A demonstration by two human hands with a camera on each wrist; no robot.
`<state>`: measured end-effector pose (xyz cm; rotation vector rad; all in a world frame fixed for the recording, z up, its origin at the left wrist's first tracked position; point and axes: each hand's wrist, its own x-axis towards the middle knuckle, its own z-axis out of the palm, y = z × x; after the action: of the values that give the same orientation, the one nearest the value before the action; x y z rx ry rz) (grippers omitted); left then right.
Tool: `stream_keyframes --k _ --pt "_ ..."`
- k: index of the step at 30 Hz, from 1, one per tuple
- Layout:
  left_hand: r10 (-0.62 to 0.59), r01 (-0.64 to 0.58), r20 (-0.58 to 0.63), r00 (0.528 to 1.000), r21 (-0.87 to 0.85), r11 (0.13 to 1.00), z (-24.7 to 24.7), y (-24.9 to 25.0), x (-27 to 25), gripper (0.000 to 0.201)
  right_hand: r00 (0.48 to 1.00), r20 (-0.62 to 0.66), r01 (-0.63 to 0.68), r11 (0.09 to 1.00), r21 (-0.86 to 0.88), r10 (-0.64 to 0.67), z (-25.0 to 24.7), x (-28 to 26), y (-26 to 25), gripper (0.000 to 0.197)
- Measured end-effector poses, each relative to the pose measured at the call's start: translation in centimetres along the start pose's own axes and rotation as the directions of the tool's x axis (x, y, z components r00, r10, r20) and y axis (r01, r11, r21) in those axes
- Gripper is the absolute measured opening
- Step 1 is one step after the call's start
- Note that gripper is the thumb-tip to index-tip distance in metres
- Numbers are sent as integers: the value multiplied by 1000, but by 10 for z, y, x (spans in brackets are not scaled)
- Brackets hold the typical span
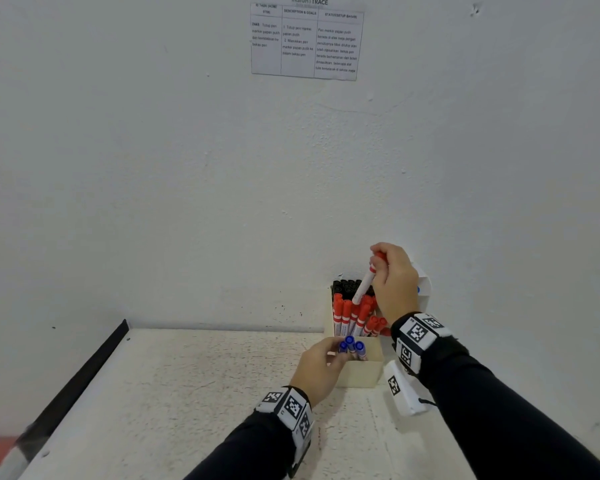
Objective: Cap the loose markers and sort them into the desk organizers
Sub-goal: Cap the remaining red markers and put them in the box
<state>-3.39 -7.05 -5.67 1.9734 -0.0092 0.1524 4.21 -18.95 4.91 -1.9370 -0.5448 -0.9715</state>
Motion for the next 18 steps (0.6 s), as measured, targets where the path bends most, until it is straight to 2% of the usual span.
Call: stream_keyframes --k 3,5,8,13,15,18 --pt "-10 10 -12 1000 0 1000 0 -5 0 30 999 25 20 1000 -16 -20 1 -3 4 15" --pt "-14 14 -11 1000 6 1000 0 -5 0 30 990 130 -55 998 20 52 2 -7 7 16" --pt "-6 6 -8 1000 19 1000 -1 -4 0 30 937 316 -163 987 12 151 3 -10 11 19" --pt "-4 5 -18 1000 38 999 -1 -3 -1 30 923 295 -263 965 20 246 7 -15 9 9" --pt "-8 9 -15 1000 31 999 -1 -3 -1 30 907 330 -274 962 -11 262 10 -15 3 5" --pt "-7 7 -13 1000 27 1000 -1 -4 -1 30 874 406 -239 963 -122 268 16 -8 -5 17"
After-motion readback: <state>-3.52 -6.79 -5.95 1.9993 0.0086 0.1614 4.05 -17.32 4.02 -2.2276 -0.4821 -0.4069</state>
